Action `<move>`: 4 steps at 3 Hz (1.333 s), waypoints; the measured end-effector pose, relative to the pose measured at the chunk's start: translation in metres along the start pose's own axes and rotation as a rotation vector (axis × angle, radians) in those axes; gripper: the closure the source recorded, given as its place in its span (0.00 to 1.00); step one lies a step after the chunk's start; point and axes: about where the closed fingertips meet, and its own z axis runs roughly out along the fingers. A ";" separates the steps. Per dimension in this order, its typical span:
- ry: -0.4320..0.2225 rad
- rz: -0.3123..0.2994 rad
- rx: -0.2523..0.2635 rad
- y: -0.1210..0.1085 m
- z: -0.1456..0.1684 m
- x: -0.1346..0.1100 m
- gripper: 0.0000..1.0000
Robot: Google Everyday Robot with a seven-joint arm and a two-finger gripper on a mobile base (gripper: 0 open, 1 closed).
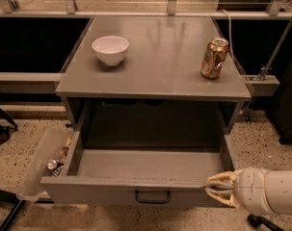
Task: Open top drawer
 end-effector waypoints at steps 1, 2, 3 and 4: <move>0.000 0.000 0.000 0.000 0.000 0.000 0.59; 0.000 0.000 0.000 0.000 0.000 0.000 0.36; 0.000 0.000 0.000 0.000 0.000 0.000 0.13; 0.000 0.000 0.000 0.000 0.000 0.000 0.00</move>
Offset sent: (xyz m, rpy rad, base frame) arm 0.0000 0.0000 0.0000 0.0000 0.0000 0.0000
